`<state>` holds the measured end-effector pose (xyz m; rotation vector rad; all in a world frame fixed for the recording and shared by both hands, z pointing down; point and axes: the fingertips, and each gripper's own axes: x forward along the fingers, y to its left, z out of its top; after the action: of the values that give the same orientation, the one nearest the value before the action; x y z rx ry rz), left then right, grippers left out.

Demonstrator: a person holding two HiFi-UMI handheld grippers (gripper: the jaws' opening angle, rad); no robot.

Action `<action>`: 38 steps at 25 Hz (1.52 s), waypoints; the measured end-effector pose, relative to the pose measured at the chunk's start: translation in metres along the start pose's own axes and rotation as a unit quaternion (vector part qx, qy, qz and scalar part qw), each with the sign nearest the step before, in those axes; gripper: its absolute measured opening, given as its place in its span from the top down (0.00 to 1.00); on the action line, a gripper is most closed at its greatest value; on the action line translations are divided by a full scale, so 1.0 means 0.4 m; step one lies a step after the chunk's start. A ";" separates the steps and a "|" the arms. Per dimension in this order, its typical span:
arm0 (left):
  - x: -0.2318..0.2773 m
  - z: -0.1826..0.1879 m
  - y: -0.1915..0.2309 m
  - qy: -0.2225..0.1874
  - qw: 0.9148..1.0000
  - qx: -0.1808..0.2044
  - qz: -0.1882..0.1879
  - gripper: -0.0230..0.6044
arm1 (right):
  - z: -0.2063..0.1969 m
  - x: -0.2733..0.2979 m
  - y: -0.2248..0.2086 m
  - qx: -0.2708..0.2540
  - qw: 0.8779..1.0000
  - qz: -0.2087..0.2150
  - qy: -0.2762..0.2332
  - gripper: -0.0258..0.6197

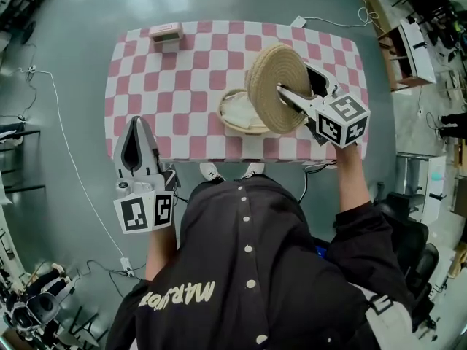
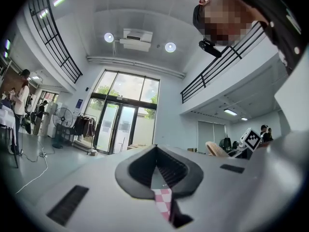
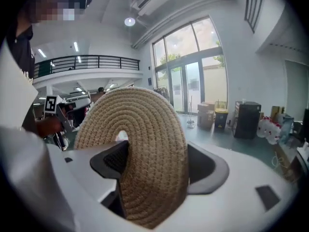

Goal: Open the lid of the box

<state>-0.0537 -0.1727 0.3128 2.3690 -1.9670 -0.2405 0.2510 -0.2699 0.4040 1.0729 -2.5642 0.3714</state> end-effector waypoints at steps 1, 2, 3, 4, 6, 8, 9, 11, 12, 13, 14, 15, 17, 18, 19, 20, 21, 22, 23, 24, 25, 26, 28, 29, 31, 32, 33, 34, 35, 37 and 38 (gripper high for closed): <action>0.005 0.003 -0.003 -0.003 1.000 0.000 -0.003 0.95 | 0.018 -0.019 0.000 0.005 1.000 -0.005 -0.017 0.39; 0.011 0.007 -0.005 -0.006 1.000 0.000 -0.005 0.95 | 0.034 -0.038 -0.002 0.009 0.999 -0.012 -0.035 0.39; 0.018 0.009 -0.006 -0.008 1.000 0.001 -0.008 0.95 | 0.050 -0.057 -0.006 0.013 0.998 -0.022 -0.052 0.39; 0.025 0.012 -0.007 -0.011 1.000 0.001 -0.010 0.95 | 0.065 -0.078 -0.010 0.015 0.997 -0.035 -0.070 0.39; 0.040 0.017 -0.005 -0.015 1.000 0.002 -0.015 0.95 | 0.091 -0.119 -0.019 0.016 0.993 -0.062 -0.102 0.39; 0.053 0.021 -0.003 -0.016 1.000 0.004 -0.016 0.95 | 0.111 -0.157 -0.025 0.013 0.988 -0.088 -0.129 0.39; 0.059 0.023 -0.002 -0.016 1.000 0.004 -0.017 0.95 | 0.120 -0.174 -0.029 0.010 0.985 -0.101 -0.140 0.39; 0.071 0.027 -0.002 -0.018 1.000 0.006 -0.019 0.95 | 0.138 -0.208 -0.037 0.008 0.978 -0.130 -0.162 0.39; 0.077 0.029 -0.002 -0.018 1.000 0.007 -0.020 0.95 | 0.147 -0.226 -0.042 0.008 0.974 -0.143 -0.175 0.39; 0.083 0.031 -0.003 -0.019 1.000 0.008 -0.022 0.95 | 0.155 -0.244 -0.046 0.008 0.970 -0.156 -0.188 0.39; 0.088 0.033 -0.003 -0.019 1.000 0.009 -0.023 0.95 | 0.164 -0.262 -0.051 0.008 0.965 -0.168 -0.200 0.39; 0.094 0.035 -0.003 -0.019 0.999 0.010 -0.024 0.95 | 0.171 -0.279 -0.055 0.007 0.961 -0.180 -0.210 0.39; 0.102 0.040 -0.002 -0.021 0.999 0.012 -0.026 0.95 | 0.181 -0.312 -0.062 0.003 0.953 -0.202 -0.225 0.39; 0.105 0.041 -0.002 -0.022 0.999 0.013 -0.027 0.95 | 0.183 -0.328 -0.065 0.001 0.950 -0.213 -0.230 0.39; 0.109 0.042 -0.001 -0.023 0.999 0.014 -0.028 0.95 | 0.185 -0.343 -0.068 -0.002 0.946 -0.224 -0.236 0.39; 0.112 0.043 0.001 -0.024 0.999 0.014 -0.029 0.95 | 0.186 -0.357 -0.071 -0.005 0.942 -0.234 -0.241 0.39; 0.116 0.045 0.002 -0.024 0.999 0.015 -0.030 0.95 | 0.187 -0.371 -0.074 -0.007 0.938 -0.243 -0.247 0.39; 0.119 0.047 0.002 -0.025 0.999 0.016 -0.030 0.95 | 0.189 -0.383 -0.077 -0.007 0.934 -0.251 -0.252 0.39; 0.122 0.049 0.003 -0.025 0.999 0.016 -0.031 0.95 | 0.190 -0.396 -0.081 -0.007 0.931 -0.259 -0.257 0.39; 0.124 0.051 0.003 -0.026 0.999 0.017 -0.032 0.95 | 0.191 -0.407 -0.085 -0.008 0.928 -0.267 -0.260 0.39; 0.126 0.054 0.003 -0.026 0.999 0.018 -0.032 0.95 | 0.191 -0.419 -0.088 -0.010 0.924 -0.276 -0.263 0.39; 0.127 0.055 0.004 -0.026 0.999 0.019 -0.032 0.95 | 0.190 -0.431 -0.091 -0.013 0.921 -0.284 -0.266 0.39; 0.127 0.057 0.010 -0.025 0.999 0.020 -0.029 0.95 | 0.187 -0.453 -0.096 -0.015 0.915 -0.298 -0.271 0.39; 0.128 0.057 0.014 -0.024 0.999 0.020 -0.027 0.95 | 0.185 -0.462 -0.099 -0.016 0.912 -0.304 -0.275 0.39; 0.126 0.057 0.022 -0.023 0.999 0.021 -0.023 0.95 | 0.178 -0.478 -0.103 -0.015 0.907 -0.314 -0.280 0.39; 0.125 0.056 0.024 -0.024 0.999 0.022 -0.021 0.95 | 0.173 -0.486 -0.105 -0.014 0.905 -0.318 -0.281 0.39; 0.123 0.056 0.026 -0.024 0.999 0.022 -0.020 0.95 | 0.168 -0.492 -0.107 -0.012 0.904 -0.321 -0.282 0.39; 0.122 0.055 0.027 -0.024 0.999 0.021 -0.018 0.95 | 0.163 -0.498 -0.108 -0.011 0.903 -0.324 -0.281 0.39; 0.121 0.054 0.028 -0.023 0.999 0.021 -0.017 0.95 | 0.159 -0.501 -0.110 -0.010 0.902 -0.327 -0.281 0.39; 0.120 0.051 0.030 -0.022 0.999 0.021 -0.016 0.95 | 0.152 -0.504 -0.115 -0.008 0.902 -0.331 -0.279 0.39; 0.119 0.051 0.031 -0.022 0.999 0.022 -0.016 0.95 | 0.150 -0.505 -0.117 -0.007 0.901 -0.332 -0.278 0.39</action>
<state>-0.0602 -0.2206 0.2903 2.4445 -1.9740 -0.2567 0.4056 -0.1949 0.2735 2.1936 -2.3904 -0.1597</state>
